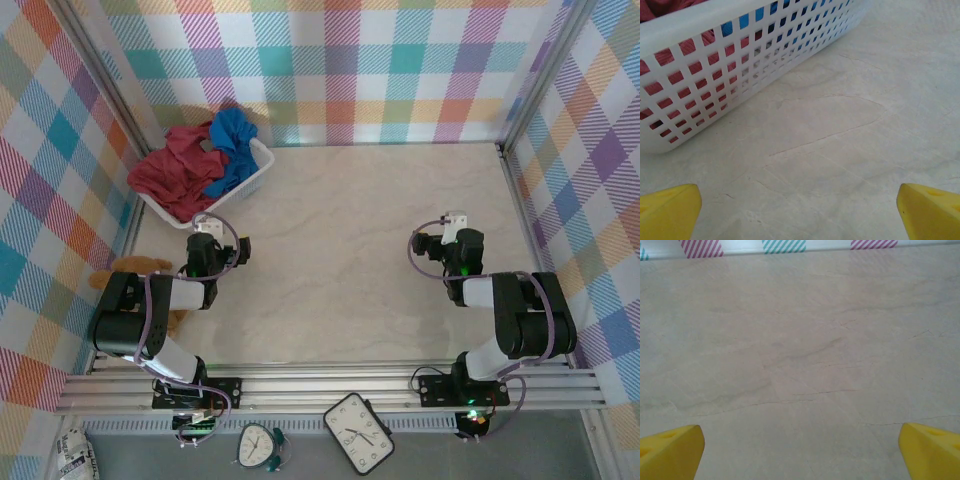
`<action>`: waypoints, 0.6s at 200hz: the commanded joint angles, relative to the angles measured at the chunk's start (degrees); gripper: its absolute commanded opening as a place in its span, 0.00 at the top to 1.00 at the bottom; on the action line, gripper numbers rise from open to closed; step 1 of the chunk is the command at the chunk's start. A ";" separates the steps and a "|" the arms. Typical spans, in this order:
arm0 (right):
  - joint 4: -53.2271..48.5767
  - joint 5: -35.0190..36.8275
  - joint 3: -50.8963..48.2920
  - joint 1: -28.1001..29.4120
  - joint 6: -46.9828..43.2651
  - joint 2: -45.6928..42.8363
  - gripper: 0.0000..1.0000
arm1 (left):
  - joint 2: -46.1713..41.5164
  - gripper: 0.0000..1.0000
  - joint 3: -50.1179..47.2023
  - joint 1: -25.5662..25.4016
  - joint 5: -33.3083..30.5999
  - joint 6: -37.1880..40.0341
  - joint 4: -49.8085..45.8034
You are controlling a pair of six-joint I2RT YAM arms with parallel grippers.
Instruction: Fold and stack the tank tops
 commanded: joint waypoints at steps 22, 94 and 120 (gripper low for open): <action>0.34 -1.39 1.00 -0.45 0.78 0.36 0.01 | 0.51 0.00 1.21 0.59 -0.40 -0.55 1.30; 0.09 -1.74 1.18 -0.71 0.97 0.41 0.01 | 0.48 0.00 1.30 0.65 -0.30 -0.57 1.21; 0.32 -1.74 1.01 -0.75 0.86 0.36 0.01 | 0.45 0.00 1.31 0.58 -0.28 -0.56 1.20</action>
